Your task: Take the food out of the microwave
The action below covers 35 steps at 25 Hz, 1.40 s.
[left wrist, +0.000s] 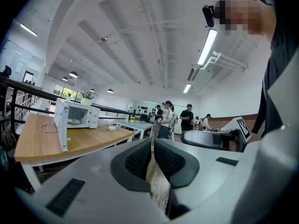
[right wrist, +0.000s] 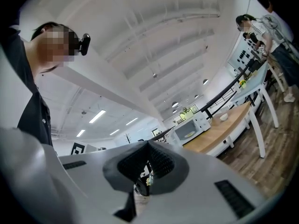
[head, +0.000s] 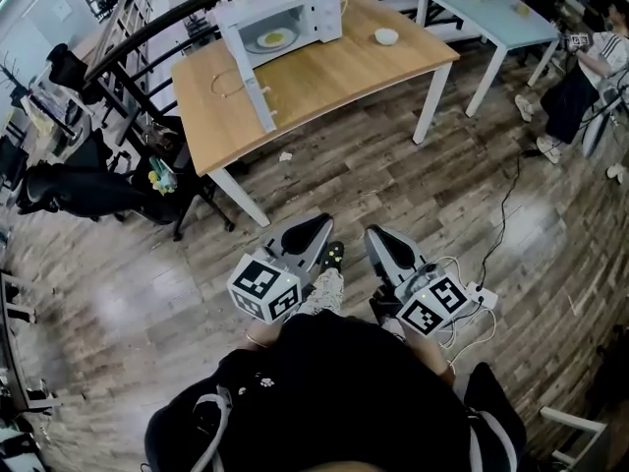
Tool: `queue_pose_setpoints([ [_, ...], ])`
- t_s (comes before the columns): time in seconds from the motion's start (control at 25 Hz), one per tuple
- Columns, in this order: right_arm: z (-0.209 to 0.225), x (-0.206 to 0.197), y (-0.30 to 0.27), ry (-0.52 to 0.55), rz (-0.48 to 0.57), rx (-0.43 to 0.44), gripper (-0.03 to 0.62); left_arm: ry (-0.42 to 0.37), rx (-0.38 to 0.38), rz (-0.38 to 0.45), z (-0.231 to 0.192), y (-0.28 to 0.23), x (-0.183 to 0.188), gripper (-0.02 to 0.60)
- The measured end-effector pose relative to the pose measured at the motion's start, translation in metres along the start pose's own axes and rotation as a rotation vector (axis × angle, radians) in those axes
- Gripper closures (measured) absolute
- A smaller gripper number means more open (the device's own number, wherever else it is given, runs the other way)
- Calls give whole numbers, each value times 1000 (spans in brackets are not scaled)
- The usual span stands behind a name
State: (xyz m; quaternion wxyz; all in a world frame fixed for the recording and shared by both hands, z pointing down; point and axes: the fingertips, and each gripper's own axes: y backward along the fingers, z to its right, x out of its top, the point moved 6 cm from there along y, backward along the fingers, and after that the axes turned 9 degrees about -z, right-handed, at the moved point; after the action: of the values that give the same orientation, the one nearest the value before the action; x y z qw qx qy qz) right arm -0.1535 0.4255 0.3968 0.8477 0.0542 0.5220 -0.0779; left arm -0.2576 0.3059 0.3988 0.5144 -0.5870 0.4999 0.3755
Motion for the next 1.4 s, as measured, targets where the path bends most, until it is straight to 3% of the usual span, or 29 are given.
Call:
queue_pose_setpoints([
  [0.6, 83, 47, -65, -20, 18, -36, 592, -19, -35, 7, -82, -86, 39, 554],
  [1.4, 174, 105, -203, -37, 21, -82, 593, -44, -44, 26, -235, -168, 99, 554],
])
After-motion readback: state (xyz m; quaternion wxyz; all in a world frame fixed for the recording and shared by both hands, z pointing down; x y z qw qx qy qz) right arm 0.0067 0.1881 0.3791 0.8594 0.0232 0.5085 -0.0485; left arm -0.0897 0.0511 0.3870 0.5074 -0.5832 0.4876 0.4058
